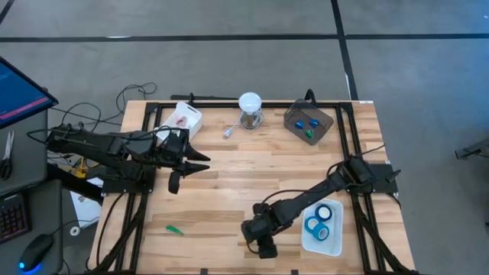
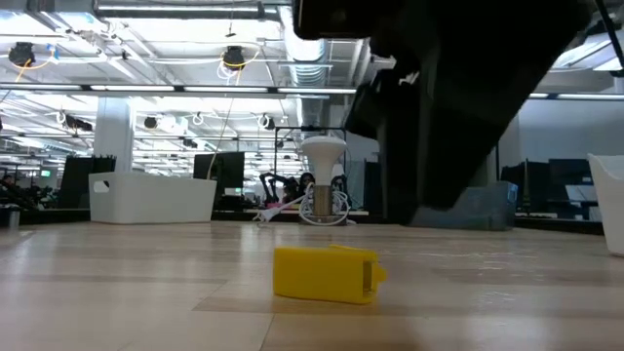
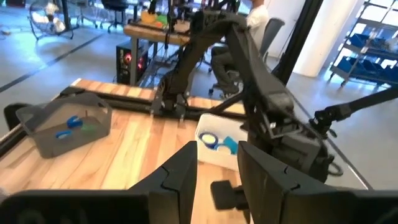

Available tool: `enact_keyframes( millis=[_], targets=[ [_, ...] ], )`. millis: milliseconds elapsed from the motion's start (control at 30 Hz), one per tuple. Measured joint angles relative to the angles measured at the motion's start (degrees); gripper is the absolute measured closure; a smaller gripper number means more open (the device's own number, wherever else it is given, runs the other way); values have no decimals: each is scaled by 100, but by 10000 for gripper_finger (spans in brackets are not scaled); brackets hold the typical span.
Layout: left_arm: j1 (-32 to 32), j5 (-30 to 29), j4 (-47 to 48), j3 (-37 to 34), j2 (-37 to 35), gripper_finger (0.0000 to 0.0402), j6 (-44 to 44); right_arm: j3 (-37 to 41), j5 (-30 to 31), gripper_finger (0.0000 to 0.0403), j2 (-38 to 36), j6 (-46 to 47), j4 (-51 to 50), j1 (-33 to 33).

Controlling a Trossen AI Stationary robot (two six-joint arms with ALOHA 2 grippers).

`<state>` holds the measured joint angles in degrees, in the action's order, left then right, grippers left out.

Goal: Pick and place Stapler, Stapler remover, tape
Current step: Put the yellow stapler into the black bin

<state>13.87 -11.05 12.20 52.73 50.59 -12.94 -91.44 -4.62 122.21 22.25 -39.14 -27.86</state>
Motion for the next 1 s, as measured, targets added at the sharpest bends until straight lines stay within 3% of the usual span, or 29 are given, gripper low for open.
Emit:
enact_keyframes(
  millis=[233,667,1000],
  targets=[
    [0,0,134,0,2,294,-1,-23,0,178,-2,12,264,0],
    [0,0,502,0,2,294,-105,-44,-143,208,-2,-635,828,22],
    [0,0,501,0,2,294,-106,-38,-149,196,99,-812,721,146]
  ],
)
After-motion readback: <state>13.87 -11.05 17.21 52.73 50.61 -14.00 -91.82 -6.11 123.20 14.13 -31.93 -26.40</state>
